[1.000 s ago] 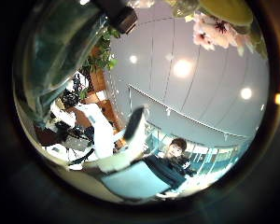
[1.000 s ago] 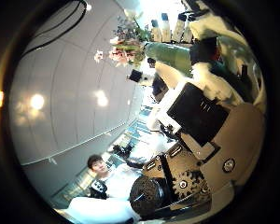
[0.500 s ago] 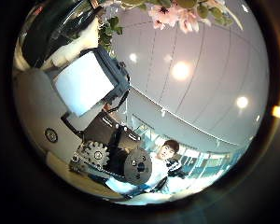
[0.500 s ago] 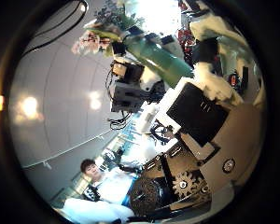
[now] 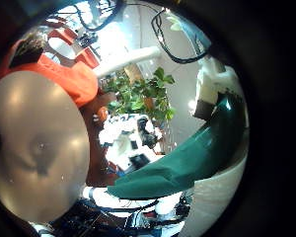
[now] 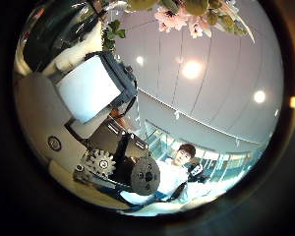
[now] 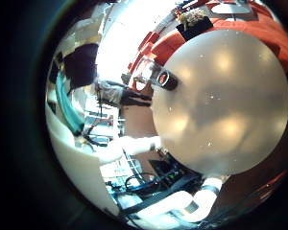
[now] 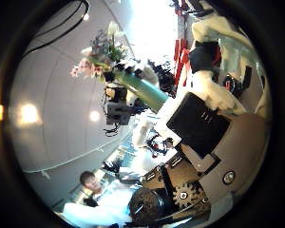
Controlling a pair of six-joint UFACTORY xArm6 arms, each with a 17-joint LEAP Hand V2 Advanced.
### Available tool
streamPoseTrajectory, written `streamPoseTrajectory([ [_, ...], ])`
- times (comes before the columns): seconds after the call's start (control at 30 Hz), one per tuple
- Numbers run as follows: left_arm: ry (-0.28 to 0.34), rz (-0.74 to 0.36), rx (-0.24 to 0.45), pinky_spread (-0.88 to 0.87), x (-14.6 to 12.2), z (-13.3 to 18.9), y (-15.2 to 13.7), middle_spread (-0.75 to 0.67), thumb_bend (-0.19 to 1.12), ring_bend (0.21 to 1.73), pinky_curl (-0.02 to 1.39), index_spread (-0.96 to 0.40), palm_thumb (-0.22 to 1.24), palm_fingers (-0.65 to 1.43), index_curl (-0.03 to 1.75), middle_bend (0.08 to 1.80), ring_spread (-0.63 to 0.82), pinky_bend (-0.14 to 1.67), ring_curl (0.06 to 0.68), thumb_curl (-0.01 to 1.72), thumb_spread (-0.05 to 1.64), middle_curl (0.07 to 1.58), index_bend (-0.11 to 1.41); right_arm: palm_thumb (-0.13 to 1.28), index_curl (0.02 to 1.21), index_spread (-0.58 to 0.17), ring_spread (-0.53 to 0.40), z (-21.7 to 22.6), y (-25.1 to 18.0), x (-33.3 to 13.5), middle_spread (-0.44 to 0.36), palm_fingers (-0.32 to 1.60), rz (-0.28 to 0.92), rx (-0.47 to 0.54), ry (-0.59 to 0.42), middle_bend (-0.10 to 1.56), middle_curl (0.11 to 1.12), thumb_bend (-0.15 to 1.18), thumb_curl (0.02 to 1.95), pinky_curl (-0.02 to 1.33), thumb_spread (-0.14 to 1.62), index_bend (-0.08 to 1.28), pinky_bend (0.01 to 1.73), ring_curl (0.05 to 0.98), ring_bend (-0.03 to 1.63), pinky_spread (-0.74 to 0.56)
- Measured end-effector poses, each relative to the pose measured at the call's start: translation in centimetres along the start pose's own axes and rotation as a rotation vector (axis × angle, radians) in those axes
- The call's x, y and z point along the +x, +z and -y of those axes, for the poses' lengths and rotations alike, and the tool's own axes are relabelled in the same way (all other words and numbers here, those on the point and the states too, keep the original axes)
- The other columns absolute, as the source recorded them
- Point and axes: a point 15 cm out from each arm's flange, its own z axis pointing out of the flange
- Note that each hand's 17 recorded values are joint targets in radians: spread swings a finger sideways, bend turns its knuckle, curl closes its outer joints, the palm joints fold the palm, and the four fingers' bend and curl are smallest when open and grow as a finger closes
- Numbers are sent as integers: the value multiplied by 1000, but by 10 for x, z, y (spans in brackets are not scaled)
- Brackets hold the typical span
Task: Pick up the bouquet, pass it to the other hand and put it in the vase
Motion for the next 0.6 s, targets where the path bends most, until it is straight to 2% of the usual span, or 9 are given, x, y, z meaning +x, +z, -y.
streamPoseTrajectory([
  [0.07,38,26,57,-535,8,6,-14,-437,154,1470,686,-652,1022,1113,940,1249,-391,1279,540,764,1074,852,804,798,876,-295,-213,1,-2,2,-140,886,-4,14,6,1153,716,-38,1042,896,994,828,1058,669,1283,-351],
  [0.13,88,64,110,-534,20,12,-23,-437,150,1472,688,-663,1022,1111,966,1251,-390,1280,539,781,1080,852,790,775,839,-307,-216,1,-4,4,-141,752,-6,19,6,1094,694,-34,990,861,1006,679,1063,641,1243,-408],
  [0.17,109,82,134,-534,24,17,-27,-437,149,1473,688,-665,1021,1111,973,1252,-390,1280,539,785,1081,852,787,773,840,-310,-217,1,-5,4,-138,743,-8,23,7,1080,691,-32,979,854,1009,663,1065,642,1246,-419],
  [0.2,121,92,146,-533,27,19,-29,-437,147,1474,689,-670,1021,1111,986,1252,-389,1280,538,792,1083,852,780,765,814,-321,-219,2,-6,6,-134,626,-9,26,10,1017,672,-29,946,837,1015,579,1065,630,1229,-433],
  [0.23,136,106,160,-533,30,21,-33,-437,145,1475,690,-675,1021,1111,998,1253,-389,1280,537,800,1085,852,773,762,807,-324,-216,2,-6,6,-139,585,-10,27,11,996,664,-30,934,831,1017,563,1055,625,1221,-429],
  [0.3,175,148,200,-535,35,27,-45,-437,141,1477,691,-684,1020,1109,1022,1255,-388,1278,536,814,1089,851,760,760,763,-351,-215,2,-6,6,-133,455,-13,30,8,927,640,-25,886,813,1021,491,1000,601,1199,-387],
  [0.4,226,227,266,-536,42,33,-66,-436,139,1478,693,-697,1026,1110,1056,1255,-387,1275,534,833,1096,851,739,760,730,-366,-208,3,-7,7,-121,386,-13,31,11,897,623,-24,844,795,1024,467,924,577,1169,-318],
  [0.43,238,247,280,-536,43,33,-70,-436,137,1481,693,-701,1027,1111,1066,1255,-388,1274,535,839,1098,850,732,760,716,-375,-198,3,-7,7,-112,317,-12,32,11,866,610,-25,820,785,1025,472,875,562,1135,-256],
  [0.6,299,412,359,-542,36,34,-106,-436,123,1483,697,-718,1020,1111,1114,1256,-388,1266,534,867,1103,849,704,770,671,-384,-170,7,-8,9,-92,294,-26,49,11,811,577,-23,762,749,1028,457,797,519,1082,-93],
])
